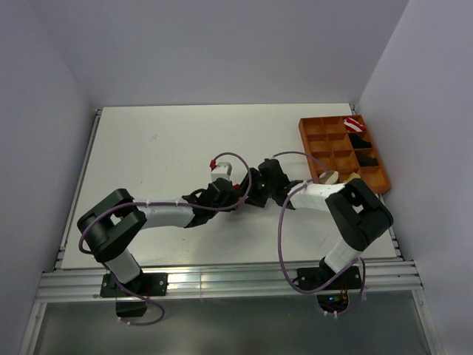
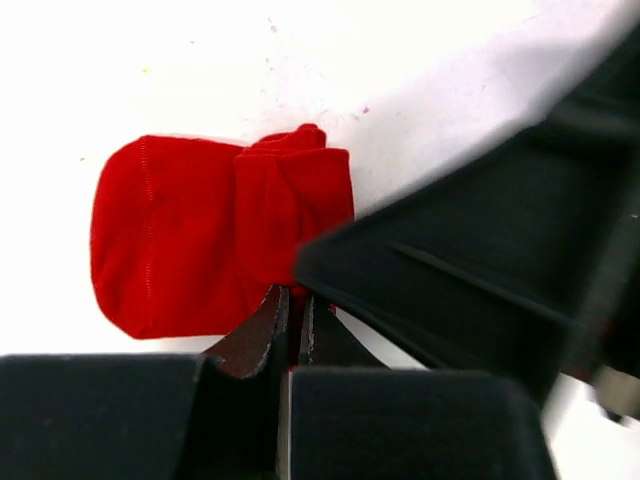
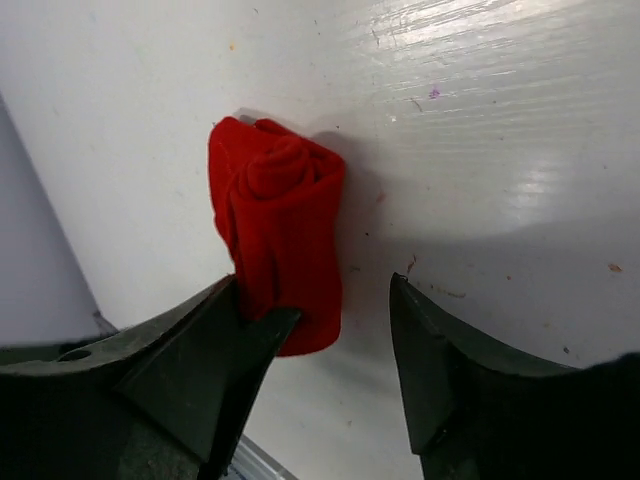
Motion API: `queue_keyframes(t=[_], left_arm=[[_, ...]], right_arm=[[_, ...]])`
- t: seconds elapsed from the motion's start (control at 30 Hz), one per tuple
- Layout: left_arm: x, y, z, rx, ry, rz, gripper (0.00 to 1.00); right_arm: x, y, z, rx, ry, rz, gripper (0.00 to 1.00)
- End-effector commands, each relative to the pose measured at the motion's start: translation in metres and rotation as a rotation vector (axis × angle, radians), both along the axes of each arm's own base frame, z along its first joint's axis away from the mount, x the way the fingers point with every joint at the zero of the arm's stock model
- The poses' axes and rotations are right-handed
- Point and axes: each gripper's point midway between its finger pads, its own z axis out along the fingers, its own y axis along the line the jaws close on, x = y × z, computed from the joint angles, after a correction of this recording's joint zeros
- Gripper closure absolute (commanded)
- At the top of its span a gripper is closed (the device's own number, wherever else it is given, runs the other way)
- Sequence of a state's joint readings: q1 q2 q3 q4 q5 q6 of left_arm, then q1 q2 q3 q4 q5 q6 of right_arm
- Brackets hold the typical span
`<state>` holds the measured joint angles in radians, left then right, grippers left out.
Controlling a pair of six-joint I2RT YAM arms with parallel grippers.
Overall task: Roll the socks
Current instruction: Roll the sock at the center of the board.
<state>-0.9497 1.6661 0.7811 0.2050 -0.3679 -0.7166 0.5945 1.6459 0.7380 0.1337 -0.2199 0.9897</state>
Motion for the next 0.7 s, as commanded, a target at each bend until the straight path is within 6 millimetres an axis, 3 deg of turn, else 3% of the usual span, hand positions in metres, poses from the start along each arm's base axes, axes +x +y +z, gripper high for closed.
queue_keyframes(t=[0.0,0.27,0.43,0.67], left_arm=[[-0.019,0.010,-0.029,-0.038,0.190,-0.059,0.99],[-0.020,0.005,-0.031,-0.174,0.326,-0.096,0.99],[-0.017,0.016,-0.030,-0.241,0.394,-0.070,0.99],[-0.018,0.031,-0.046,-0.298,0.499,-0.022,0.99]], right_arm=[[0.013,-0.008,0.024,0.065,-0.102,-0.065,0.30],[0.020,-0.005,0.025,0.108,-0.154,-0.073,0.30],[0.027,-0.001,0.026,0.129,-0.196,-0.075,0.32],[0.039,0.007,0.020,0.131,-0.213,-0.059,0.33]])
